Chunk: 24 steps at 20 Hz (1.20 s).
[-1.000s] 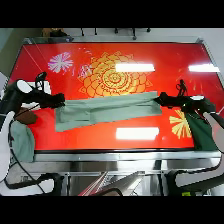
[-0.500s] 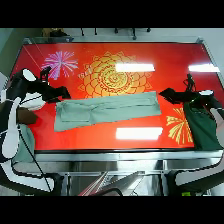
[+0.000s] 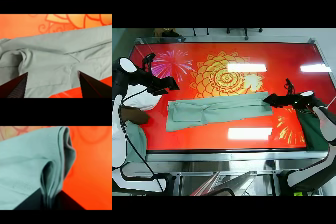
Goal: Fold the shirts.
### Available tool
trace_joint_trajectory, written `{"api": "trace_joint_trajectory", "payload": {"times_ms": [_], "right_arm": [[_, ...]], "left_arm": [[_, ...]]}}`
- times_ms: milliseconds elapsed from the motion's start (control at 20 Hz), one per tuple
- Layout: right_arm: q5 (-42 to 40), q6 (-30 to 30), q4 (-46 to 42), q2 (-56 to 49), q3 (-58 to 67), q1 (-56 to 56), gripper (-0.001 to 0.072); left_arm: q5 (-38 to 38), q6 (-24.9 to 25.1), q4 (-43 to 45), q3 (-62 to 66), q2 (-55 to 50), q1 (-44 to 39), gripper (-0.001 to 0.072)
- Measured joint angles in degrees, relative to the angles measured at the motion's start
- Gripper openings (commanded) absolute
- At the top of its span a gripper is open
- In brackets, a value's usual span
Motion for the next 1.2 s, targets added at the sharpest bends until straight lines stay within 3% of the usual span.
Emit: {"api": "trace_joint_trajectory", "payload": {"times_ms": [50,100,300,550,700,850,1050,1200], "right_arm": [[0.3,-0.2,-0.2,-0.2,0.2,0.6,0.0018],[0.5,-0.4,-0.8,-0.1,0.8,0.9,0.0018],[5.1,0.1,-0.3,2.6,5.0,0.9,0.0018],[15.8,6.7,-0.3,10.8,12.5,-2.0,0.0018],[21.5,11.0,-0.3,17.0,14.8,-3.0,0.0018],[24.2,13.5,-0.2,22.3,15.7,-3.4,0.0018],[25.7,15.5,-0.2,25.5,16.1,-3.5,0.0018],[26.1,16.8,0.4,25.9,16.1,-3.0,0.0018]], "left_arm": [[0.1,-0.3,0.0,-0.1,0.1,-1.1,0.0037],[0.3,-0.4,-0.1,-0.6,0.1,-2.5,0.0019],[6.0,-1.1,-2.0,-5.6,-1.6,-10.9,0.0019],[21.2,-0.7,-13.7,-9.6,-12.0,-25.6,0.0019],[29.9,0.1,-19.5,-4.7,-20.7,-34.5,0.0019],[33.5,0.2,-22.0,3.3,-28.0,-40.4,0.0019],[29.2,-0.4,-23.4,13.9,-32.7,-42.7,0.0019],[16.8,0.0,-23.7,22.4,-31.7,-39.2,0.0019]]}}
